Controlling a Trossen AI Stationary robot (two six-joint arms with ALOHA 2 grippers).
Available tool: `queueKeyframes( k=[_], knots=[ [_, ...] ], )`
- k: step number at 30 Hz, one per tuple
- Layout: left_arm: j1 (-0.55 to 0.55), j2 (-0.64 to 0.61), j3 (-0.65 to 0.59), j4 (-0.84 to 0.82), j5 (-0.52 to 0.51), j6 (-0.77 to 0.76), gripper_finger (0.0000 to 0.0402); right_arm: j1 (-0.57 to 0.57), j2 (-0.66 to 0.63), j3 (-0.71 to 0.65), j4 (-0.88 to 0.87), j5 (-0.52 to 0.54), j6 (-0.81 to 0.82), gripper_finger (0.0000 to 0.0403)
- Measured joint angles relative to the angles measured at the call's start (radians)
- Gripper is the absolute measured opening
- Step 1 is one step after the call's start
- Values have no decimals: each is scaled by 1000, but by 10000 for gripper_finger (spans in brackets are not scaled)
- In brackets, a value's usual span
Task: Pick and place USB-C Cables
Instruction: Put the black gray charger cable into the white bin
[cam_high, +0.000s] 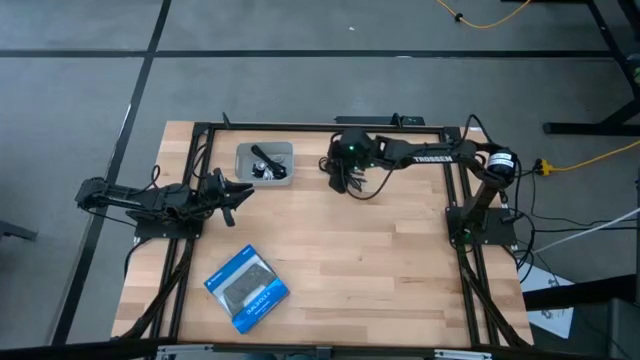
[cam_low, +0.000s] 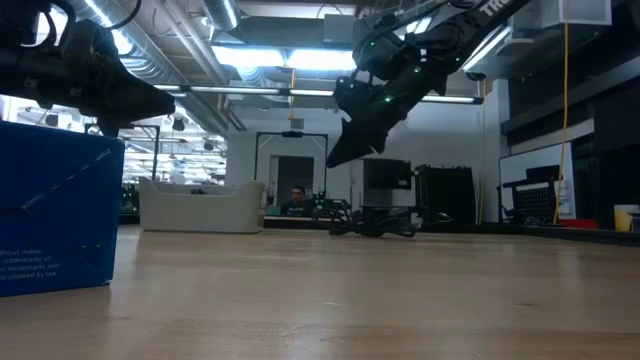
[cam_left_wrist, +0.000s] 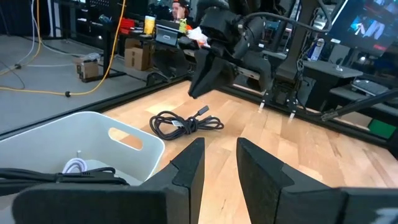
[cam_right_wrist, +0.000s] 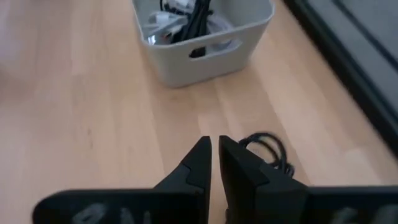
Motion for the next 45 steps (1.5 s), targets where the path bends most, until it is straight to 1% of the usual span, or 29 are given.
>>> queueKeyframes(
  k=[4, 11, 14, 21, 25, 28, 32, 36, 42, 45],
  knots=[
    [0, 0, 0, 0, 0, 4, 86, 0, 0, 0, 65, 2, -40, 37],
    [0, 0, 0, 0, 0, 4, 86, 0, 0, 1, 113, 2, -42, 37],
    [0, 0, 0, 0, 0, 4, 86, 0, 0, 1, 90, 2, -2, 37],
    [0, 0, 0, 0, 0, 4, 86, 0, 0, 0, -68, 3, 171, 37],
    [0, 0, 0, 0, 0, 4, 86, 0, 9, -1, -115, 4, 187, 37],
    [0, 0, 0, 0, -1, 4, 86, 0, 8, -1, -107, 4, 191, 37],
    [0, 0, 0, 0, 0, 4, 86, 1, 8, -8, -122, 55, 171, 37],
    [0, 0, 0, 0, -1, 4, 86, 15, 28, -11, -159, 75, 152, 37],
    [0, 0, 0, 0, -1, 4, 86, 35, 33, -9, -134, 164, 97, 37],
    [0, 0, 0, 0, -1, 4, 86, 35, 33, -9, -111, 173, 87, 46]
  ],
)
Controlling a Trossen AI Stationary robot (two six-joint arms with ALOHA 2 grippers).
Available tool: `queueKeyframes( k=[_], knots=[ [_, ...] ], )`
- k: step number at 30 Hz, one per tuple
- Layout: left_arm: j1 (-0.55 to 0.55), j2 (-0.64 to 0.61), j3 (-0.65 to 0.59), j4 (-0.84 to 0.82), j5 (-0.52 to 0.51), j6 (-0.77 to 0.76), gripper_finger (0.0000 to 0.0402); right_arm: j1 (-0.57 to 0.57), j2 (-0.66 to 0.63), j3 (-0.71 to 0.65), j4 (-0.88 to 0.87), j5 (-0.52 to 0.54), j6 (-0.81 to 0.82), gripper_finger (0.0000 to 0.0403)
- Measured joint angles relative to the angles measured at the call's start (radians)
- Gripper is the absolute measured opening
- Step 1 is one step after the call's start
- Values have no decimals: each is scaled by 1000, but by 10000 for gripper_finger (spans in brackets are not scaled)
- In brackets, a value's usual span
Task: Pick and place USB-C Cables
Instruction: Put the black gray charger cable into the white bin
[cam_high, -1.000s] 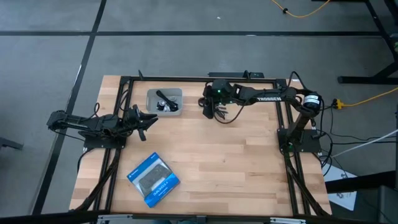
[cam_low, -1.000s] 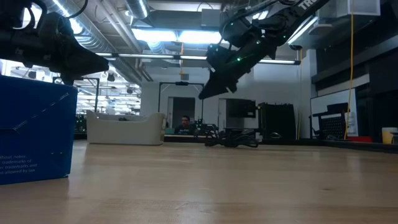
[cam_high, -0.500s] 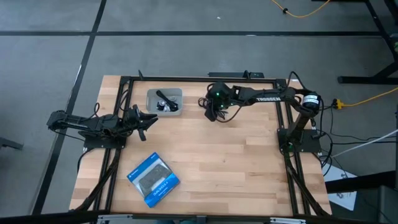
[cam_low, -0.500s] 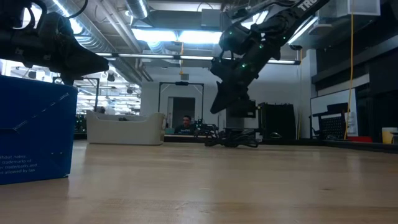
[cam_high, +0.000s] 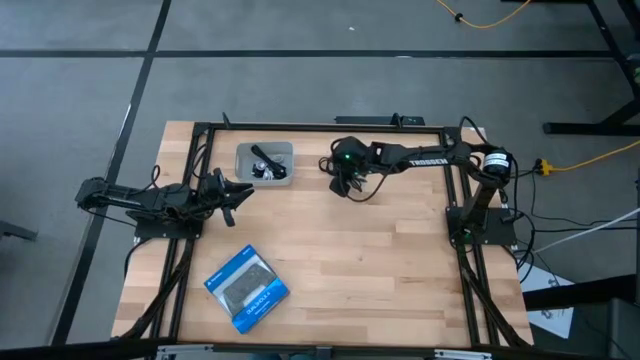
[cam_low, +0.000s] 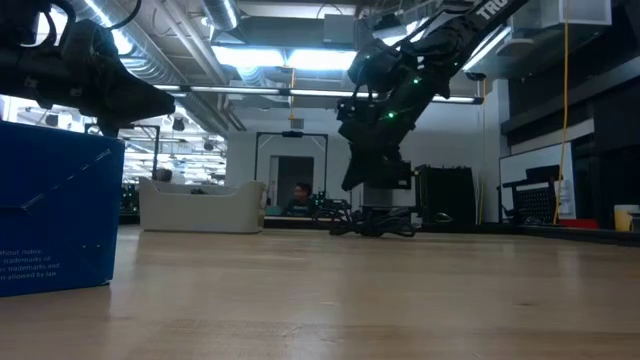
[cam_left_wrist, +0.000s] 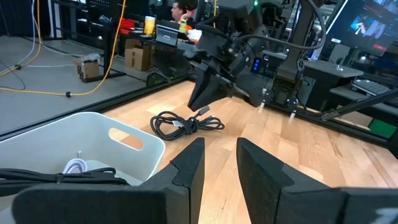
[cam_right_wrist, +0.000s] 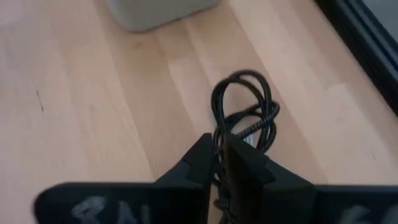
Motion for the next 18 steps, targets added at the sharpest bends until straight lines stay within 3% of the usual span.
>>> queueKeyframes(
  k=[7, 10, 12, 18],
  knots=[
    [0, 0, 0, 0, 0, 0, 86, 3, 0, 0, 55, -51, 1, 166],
    [0, 0, 0, 0, 0, 0, 86, 3, 0, 0, 44, 39, 55, 210],
    [0, 0, 0, 0, 0, 0, 86, 3, 0, 0, 36, 88, 121, 227],
    [0, 0, 0, 0, 0, 0, 86, 3, 1, 0, 9, 85, 128, 236]
  ],
)
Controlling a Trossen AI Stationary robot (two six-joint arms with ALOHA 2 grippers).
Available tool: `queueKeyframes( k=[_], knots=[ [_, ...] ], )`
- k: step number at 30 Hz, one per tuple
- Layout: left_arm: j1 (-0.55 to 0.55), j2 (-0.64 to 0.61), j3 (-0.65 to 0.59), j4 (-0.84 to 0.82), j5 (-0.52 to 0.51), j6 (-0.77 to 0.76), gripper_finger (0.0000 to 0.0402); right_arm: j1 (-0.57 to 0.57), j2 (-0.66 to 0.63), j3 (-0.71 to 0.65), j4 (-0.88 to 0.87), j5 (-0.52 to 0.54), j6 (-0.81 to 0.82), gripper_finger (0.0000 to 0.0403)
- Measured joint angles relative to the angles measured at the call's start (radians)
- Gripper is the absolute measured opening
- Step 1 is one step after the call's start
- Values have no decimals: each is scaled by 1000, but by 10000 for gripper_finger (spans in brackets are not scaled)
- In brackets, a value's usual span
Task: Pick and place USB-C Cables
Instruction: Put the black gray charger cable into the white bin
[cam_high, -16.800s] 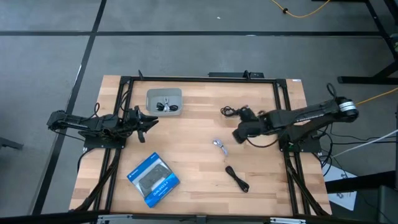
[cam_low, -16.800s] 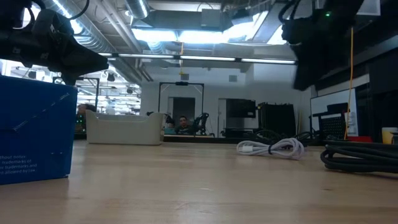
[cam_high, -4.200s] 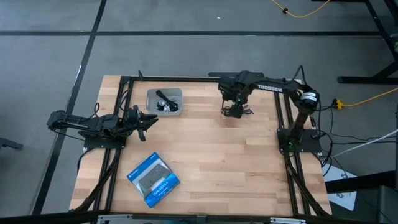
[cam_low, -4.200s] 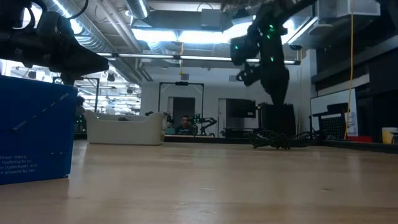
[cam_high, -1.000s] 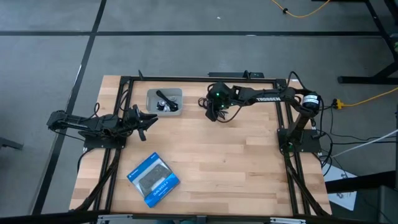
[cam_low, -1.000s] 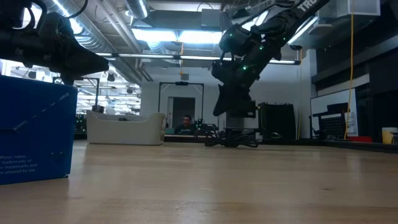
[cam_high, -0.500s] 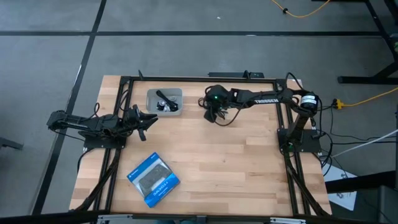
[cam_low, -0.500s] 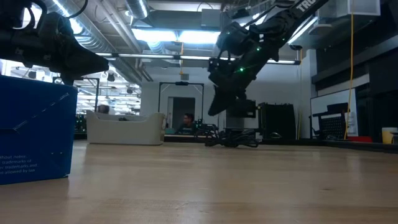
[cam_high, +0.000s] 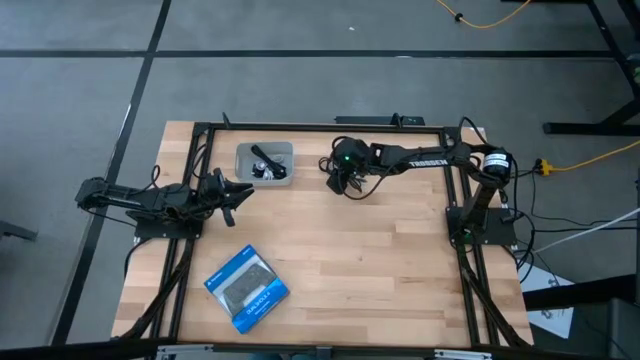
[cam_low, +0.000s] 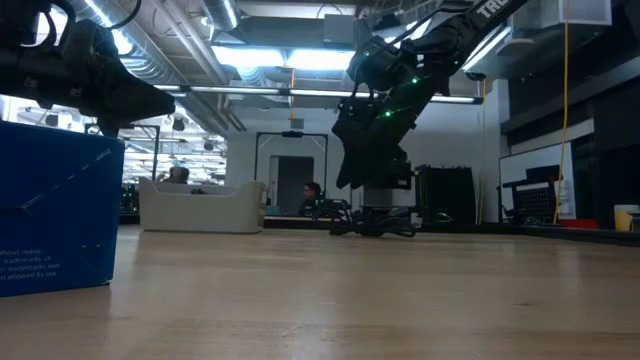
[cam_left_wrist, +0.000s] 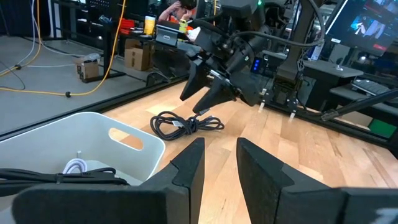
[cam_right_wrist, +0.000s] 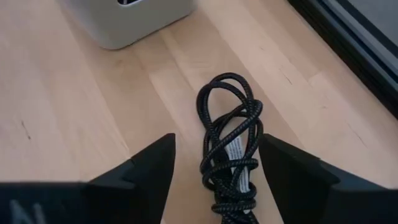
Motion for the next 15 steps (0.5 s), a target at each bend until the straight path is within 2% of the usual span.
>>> queueKeyframes(
  k=[6, 11, 15],
  knots=[
    [0, 0, 0, 0, 0, 0, 86, -2, 10, 0, 0, 0, 58, 236],
    [0, 0, 0, 0, 0, 0, 86, -21, 60, -1, 4, -52, 72, 236],
    [0, 0, 0, 0, 0, 0, 86, -21, 63, 0, 27, 0, 30, 236]
  ],
)
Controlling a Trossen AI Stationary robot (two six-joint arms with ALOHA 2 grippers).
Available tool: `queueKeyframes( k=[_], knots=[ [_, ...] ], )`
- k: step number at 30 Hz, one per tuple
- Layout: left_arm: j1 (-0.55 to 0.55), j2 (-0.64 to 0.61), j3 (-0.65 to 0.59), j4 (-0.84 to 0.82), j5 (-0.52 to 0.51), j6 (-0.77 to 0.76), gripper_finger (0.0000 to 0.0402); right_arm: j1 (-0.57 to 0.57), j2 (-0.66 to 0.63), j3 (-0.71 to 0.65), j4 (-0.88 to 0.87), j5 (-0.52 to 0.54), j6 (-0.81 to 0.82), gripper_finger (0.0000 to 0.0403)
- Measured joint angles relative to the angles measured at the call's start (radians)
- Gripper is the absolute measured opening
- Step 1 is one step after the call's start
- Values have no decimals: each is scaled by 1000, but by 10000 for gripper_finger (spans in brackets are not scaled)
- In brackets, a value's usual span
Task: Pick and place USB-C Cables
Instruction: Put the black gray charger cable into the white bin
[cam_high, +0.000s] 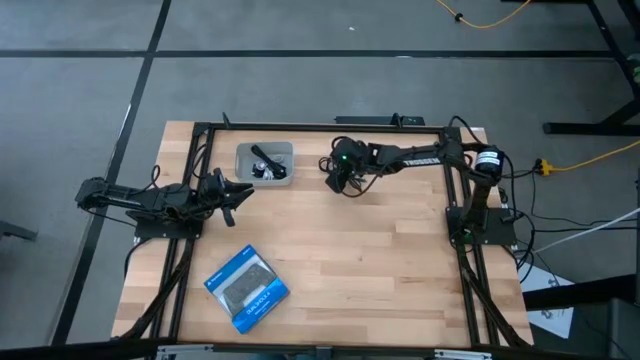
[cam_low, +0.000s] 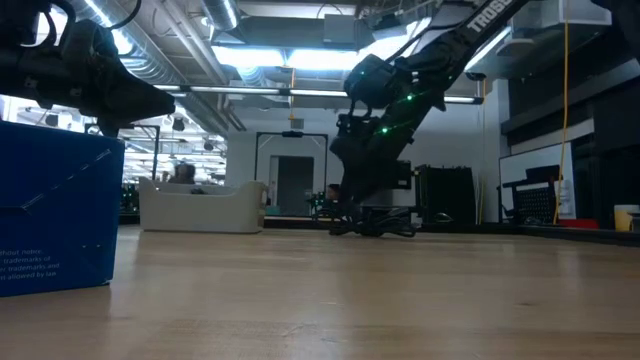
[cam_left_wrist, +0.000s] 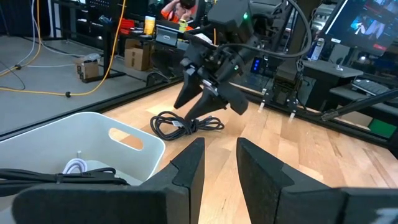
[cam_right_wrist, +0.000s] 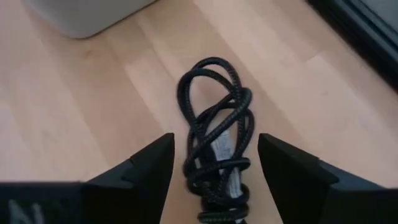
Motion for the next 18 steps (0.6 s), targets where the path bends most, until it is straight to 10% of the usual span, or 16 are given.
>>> queueKeyframes(
  k=[18],
  knots=[
    [0, 0, 0, 0, 0, 0, 86, 2, 6, 1, -205, 15, 19, 236]
  ],
)
